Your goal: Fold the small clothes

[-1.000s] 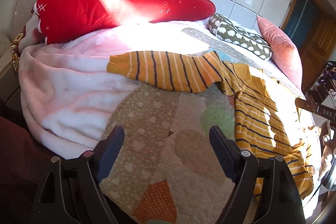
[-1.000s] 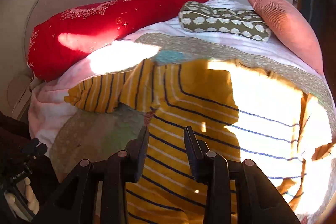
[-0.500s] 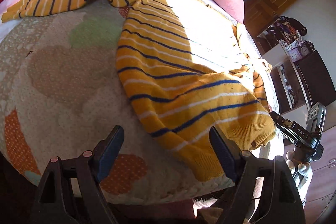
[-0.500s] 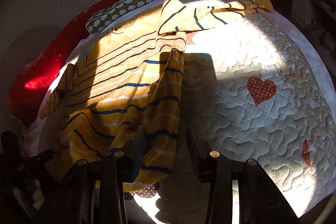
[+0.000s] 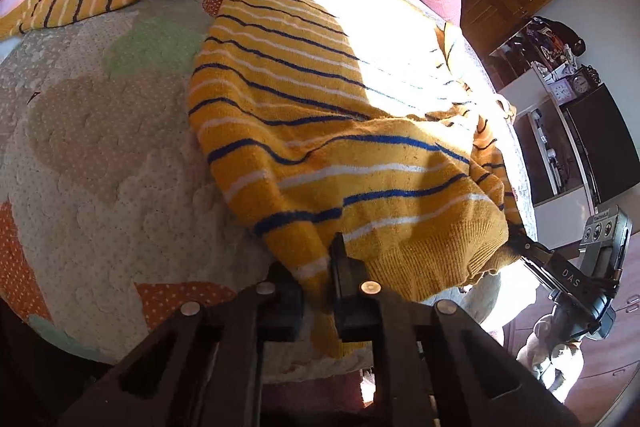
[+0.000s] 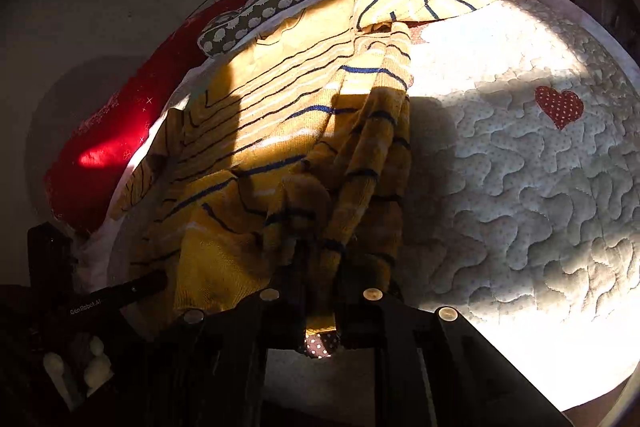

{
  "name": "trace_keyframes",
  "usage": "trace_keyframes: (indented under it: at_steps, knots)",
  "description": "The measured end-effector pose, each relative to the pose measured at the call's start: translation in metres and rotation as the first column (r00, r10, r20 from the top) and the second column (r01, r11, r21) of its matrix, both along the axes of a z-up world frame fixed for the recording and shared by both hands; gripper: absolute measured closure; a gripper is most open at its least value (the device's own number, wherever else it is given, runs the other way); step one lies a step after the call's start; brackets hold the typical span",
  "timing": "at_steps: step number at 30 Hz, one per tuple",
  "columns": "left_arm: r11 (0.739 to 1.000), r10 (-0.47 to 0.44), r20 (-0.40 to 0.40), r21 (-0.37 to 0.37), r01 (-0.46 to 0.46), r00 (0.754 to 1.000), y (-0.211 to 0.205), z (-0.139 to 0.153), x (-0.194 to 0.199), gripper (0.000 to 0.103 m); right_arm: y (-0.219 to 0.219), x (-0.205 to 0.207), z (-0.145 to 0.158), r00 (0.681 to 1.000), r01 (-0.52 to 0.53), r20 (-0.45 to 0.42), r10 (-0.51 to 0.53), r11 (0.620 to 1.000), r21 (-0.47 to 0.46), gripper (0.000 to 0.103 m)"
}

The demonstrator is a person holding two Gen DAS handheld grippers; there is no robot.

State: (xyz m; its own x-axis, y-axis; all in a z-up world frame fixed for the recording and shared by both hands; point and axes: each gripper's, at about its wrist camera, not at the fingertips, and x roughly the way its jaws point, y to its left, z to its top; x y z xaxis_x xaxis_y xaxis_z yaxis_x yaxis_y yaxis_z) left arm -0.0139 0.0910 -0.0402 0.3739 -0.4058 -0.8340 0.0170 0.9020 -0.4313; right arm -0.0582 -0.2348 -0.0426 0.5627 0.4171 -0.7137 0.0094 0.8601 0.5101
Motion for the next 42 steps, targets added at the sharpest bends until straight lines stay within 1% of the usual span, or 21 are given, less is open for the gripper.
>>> trace_keyframes:
  at_steps: [2, 5, 7, 9, 11, 13, 14, 16, 18, 19, 20, 22, 23, 24, 26, 27, 29, 35, 39, 41, 42]
  knots:
    - [1.0, 0.007, 0.024, 0.004, -0.007, 1.0, 0.01, 0.013, -0.006, 0.096, -0.011, -0.008, 0.018, 0.999, 0.015, 0.036, -0.015, 1.0, -0.008, 0.093]
    - [0.998, 0.024, 0.071, 0.053, -0.028, 0.997, 0.022, 0.032, -0.016, 0.096, -0.031, -0.021, 0.036, 0.997, 0.035, 0.065, -0.036, 0.999, 0.017, 0.095]
    - [0.994, 0.031, 0.091, 0.1, -0.04, 0.995, 0.028, 0.04, -0.026, 0.097, -0.042, -0.032, 0.039, 0.997, 0.053, 0.063, -0.054, 0.999, 0.012, 0.097]
    - [0.983, 0.042, 0.101, 0.175, -0.059, 0.994, 0.031, 0.04, -0.036, 0.098, -0.05, -0.044, 0.033, 0.996, 0.075, 0.045, -0.075, 0.997, -0.009, 0.097]
    - [0.964, 0.055, 0.101, 0.253, -0.079, 0.993, 0.033, 0.036, -0.043, 0.099, -0.059, -0.055, 0.018, 0.994, 0.105, 0.006, -0.105, 0.994, -0.024, 0.097]
    - [0.95, 0.07, 0.09, 0.298, -0.094, 0.994, 0.037, 0.031, -0.049, 0.099, -0.068, -0.065, 0.003, 0.988, 0.148, -0.035, -0.15, 0.987, -0.069, 0.097]
    - [0.951, 0.075, 0.082, 0.294, -0.096, 0.994, 0.041, 0.029, -0.051, 0.099, -0.071, -0.07, 0.0, 0.984, 0.169, -0.044, -0.173, 0.982, -0.089, 0.096]
    - [0.964, 0.08, 0.071, 0.25, -0.095, 0.994, 0.048, 0.029, -0.053, 0.099, -0.08, -0.078, 0.001, 0.978, 0.203, -0.029, -0.207, 0.974, -0.098, 0.096]
    - [0.969, 0.081, 0.085, 0.229, -0.098, 0.993, 0.051, 0.034, -0.051, 0.092, -0.084, -0.08, 0.012, 0.977, 0.214, 0.01, -0.214, 0.971, -0.104, 0.096]
    - [0.967, 0.08, 0.105, 0.232, -0.103, 0.991, 0.049, 0.037, -0.05, 0.082, -0.084, -0.077, 0.018, 0.977, 0.212, 0.028, -0.21, 0.972, -0.105, 0.096]
    - [0.964, 0.078, 0.13, 0.243, -0.108, 0.988, 0.046, 0.04, -0.05, 0.068, -0.083, -0.072, 0.023, 0.979, 0.205, 0.04, -0.202, 0.973, -0.103, 0.096]
    - [0.958, 0.064, 0.176, 0.266, -0.11, 0.982, 0.035, 0.049, -0.046, 0.055, -0.078, -0.055, 0.029, 0.983, 0.181, 0.047, -0.177, 0.979, -0.091, 0.094]
    - [0.957, 0.047, 0.196, 0.274, -0.101, 0.979, 0.028, 0.055, -0.044, 0.053, -0.076, -0.042, 0.031, 0.986, 0.164, 0.047, -0.161, 0.983, -0.079, 0.093]
    - [0.955, 0.026, 0.215, 0.282, -0.088, 0.976, 0.02, 0.059, -0.041, 0.052, -0.075, -0.028, 0.031, 0.988, 0.152, 0.048, -0.149, 0.987, -0.061, 0.089]
    - [0.951, -0.016, 0.25, 0.302, -0.063, 0.968, 0.005, 0.068, -0.036, 0.043, -0.083, 0.003, 0.03, 0.987, 0.154, 0.045, -0.153, 0.988, -0.029, 0.073]
    - [0.949, -0.034, 0.269, 0.31, -0.053, 0.963, -0.002, 0.071, -0.034, 0.041, -0.09, 0.019, 0.029, 0.985, 0.169, 0.046, -0.168, 0.985, -0.019, 0.061]
    - [0.947, -0.059, 0.294, 0.319, -0.04, 0.954, -0.014, 0.074, -0.031, 0.039, -0.11, 0.051, 0.026, 0.977, 0.208, 0.04, -0.208, 0.978, -0.005, 0.055]
    - [0.963, -0.06, 0.274, 0.27, -0.017, 0.96, -0.023, 0.06, -0.016, 0.038, -0.178, 0.141, 0.011, 0.929, 0.371, -0.041, -0.368, 0.922, 0.109, 0.049]
    - [0.962, -0.011, 0.238, 0.269, -0.055, 0.971, -0.013, 0.05, -0.005, 0.038, -0.193, 0.192, -0.016, 0.887, 0.461, -0.139, -0.441, 0.861, 0.215, 0.048]
    - [0.959, 0.032, 0.226, 0.269, -0.094, 0.974, -0.003, 0.047, -0.001, 0.038, -0.193, 0.211, -0.022, 0.878, 0.478, -0.158, -0.452, 0.851, 0.219, 0.049]
    - [0.957, 0.051, 0.219, 0.269, -0.111, 0.974, 0.004, 0.046, 0.001, 0.038, -0.193, 0.218, -0.022, 0.882, 0.469, -0.157, -0.444, 0.858, 0.208, 0.07]
